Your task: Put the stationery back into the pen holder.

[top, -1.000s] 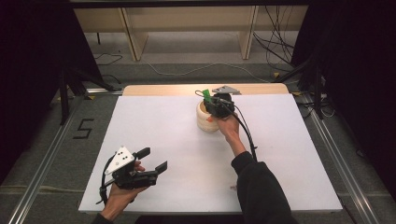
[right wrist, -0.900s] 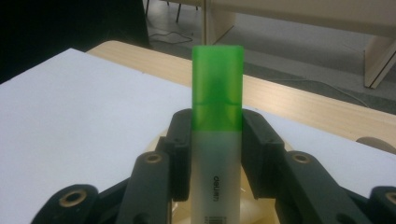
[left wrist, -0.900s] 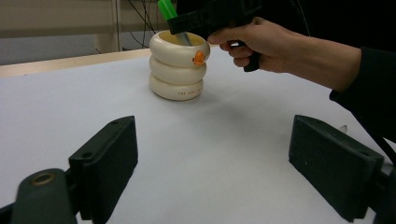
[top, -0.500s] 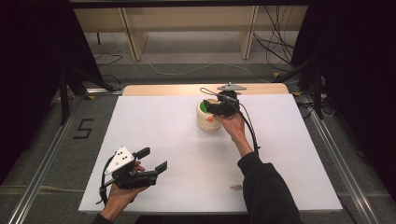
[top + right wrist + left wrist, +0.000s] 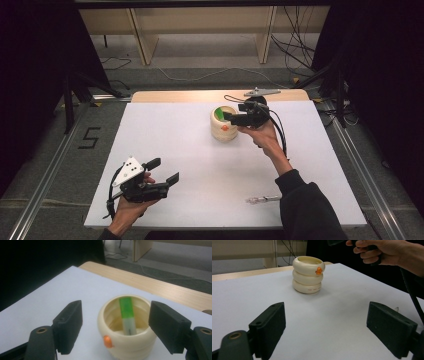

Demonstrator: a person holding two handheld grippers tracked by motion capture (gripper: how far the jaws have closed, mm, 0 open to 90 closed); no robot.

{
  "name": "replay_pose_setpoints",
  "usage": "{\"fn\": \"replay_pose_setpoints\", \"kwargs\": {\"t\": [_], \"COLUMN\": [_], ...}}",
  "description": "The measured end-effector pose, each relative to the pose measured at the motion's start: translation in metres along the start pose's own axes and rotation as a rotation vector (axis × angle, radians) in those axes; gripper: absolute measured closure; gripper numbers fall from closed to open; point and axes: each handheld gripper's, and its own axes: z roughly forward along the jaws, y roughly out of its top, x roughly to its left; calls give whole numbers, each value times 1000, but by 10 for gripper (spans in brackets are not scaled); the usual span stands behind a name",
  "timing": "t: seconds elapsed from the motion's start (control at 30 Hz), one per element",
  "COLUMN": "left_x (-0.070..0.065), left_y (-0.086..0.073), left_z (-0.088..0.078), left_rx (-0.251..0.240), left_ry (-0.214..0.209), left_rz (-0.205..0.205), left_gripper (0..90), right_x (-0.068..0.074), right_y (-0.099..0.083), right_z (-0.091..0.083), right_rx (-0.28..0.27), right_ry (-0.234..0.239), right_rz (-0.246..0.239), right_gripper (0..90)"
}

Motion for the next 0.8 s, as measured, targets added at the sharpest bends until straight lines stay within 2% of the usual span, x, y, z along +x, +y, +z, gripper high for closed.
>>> {"fn": "replay_pose_setpoints", "kwargs": {"t": [0.03, 0.07, 0.1, 0.23, 0.37, 0.47, 0.5, 0.77, 0.8], "left_x": [0, -1, -1, 0, 0, 0, 0, 0, 0], "left_y": [0, 0, 0, 0, 0, 0, 0, 0, 0], "left_z": [0, 0, 0, 0, 0, 0, 0, 0, 0], "left_rx": [-1, -1, -1, 0, 3, 3, 3, 3, 2], "left_ry": [0, 0, 1, 2, 2, 1, 1, 2, 1], "left_rz": [0, 1, 1, 0, 1, 1, 1, 3, 3], "left_gripper": [152, 152, 152, 152, 152, 152, 152, 152, 152], "right_x": [0, 4, 4, 11, 18, 20, 22, 27, 29], "right_y": [0, -2, -2, -6, -15, -19, -25, -42, -48], "right_z": [0, -6, -6, -17, -31, -35, -39, -50, -52], "right_rx": [0, 4, 4, 26, 48, 62, 82, 97, 114], "right_ry": [0, 3, 3, 17, 61, 76, 85, 114, 121], "right_rz": [0, -28, -28, -80, -114, -130, -141, -158, -171], "right_gripper": [282, 292, 292, 292, 289, 286, 286, 286, 287]}}
